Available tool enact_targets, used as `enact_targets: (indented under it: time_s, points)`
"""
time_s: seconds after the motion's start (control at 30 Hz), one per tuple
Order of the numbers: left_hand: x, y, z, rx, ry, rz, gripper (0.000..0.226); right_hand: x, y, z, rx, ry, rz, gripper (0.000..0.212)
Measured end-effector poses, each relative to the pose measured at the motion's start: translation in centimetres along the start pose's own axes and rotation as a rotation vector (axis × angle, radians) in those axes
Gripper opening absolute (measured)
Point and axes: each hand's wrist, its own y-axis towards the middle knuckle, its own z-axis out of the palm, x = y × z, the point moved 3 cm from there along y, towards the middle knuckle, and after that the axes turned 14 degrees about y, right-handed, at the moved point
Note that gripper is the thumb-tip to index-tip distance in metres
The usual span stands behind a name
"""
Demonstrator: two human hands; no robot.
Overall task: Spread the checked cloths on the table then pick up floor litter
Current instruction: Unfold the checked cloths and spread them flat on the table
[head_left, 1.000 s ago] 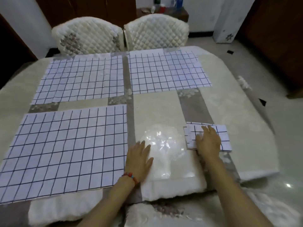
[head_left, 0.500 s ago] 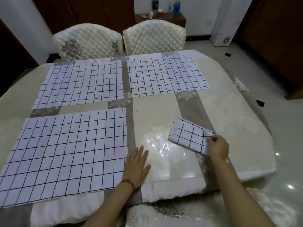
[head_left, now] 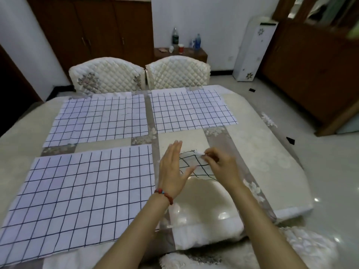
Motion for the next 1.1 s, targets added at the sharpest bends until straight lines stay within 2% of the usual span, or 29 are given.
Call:
enact_targets:
  time_s: [0.1, 0.2, 0.23, 0.3, 0.43, 0.53, 0.6, 0.73, 0.77, 0.83, 0.87, 1.0, 1.1]
  points:
    - [-0.1, 1.8, -3.1, 0.03, -0.095, 0.012, 0.062, 2.5, 0.3, 0.5, 0.013, 0.052, -0.083, 0.004]
    - [0.6, 2.3, -5.5, 0.089, -0.162, 0.016, 0.018, 4.2, 0.6, 0.6, 0.055, 0.16, -0.055, 0.01]
    - [0.7, 2.4, -6.1, 0.076, -0.157, 0.019, 0.011, 4.5, 0.6, 0.6, 0.087, 0.21, -0.011, 0.016]
    - [0.9, 2.4, -7.5, 0.029, -0.178, -0.005, 0.01, 4.3, 0.4, 0.6, 0.175, 0.267, 0.107, 0.024]
    - [1.3, 2.4, -10.0, -0.085, -0.245, -0.117, 0.036, 1.6, -0.6, -0.4, 0.305, 0.271, 0.31, 0.008]
    - [1.7, 2.2, -11.6, -0.179, -0.281, -0.216, 0.03, -0.2, -1.3, -1.6, 0.355, 0.308, 0.358, 0.007]
    - [2.1, 2.0, -12.2, -0.228, -0.308, -0.293, 0.025, -0.8, -1.4, -2.3, 0.351, 0.362, 0.389, 0.014]
    - [2.2, 1.3, -12.4, -0.309, -0.285, -0.476, 0.012, -0.1, -0.2, -2.8, 0.28, 0.462, 0.389, 0.011]
    - [2.2, 1.1, -12.3, -0.319, -0.226, -0.549, 0.026, 0.4, 0.2, -2.6, 0.262, 0.49, 0.369, 0.012]
    - [1.8, 0.4, -11.9, -0.306, -0.096, -0.644, 0.06, 1.6, 0.6, -2.1, 0.237, 0.534, 0.322, 0.013]
    - [1.1, 0.0, -11.6, -0.289, -0.049, -0.631, 0.066, 2.2, 0.7, -1.8, 0.234, 0.542, 0.305, 0.014]
    - [-3.1, -1.7, -8.2, -0.063, -0.117, -0.402, 0.047, 4.0, 0.7, -0.1, 0.284, 0.524, 0.264, 0.026]
    - [-5.1, -2.9, -6.3, 0.052, -0.271, -0.356, 0.035, 4.8, 0.6, 0.9, 0.294, 0.494, 0.24, 0.035]
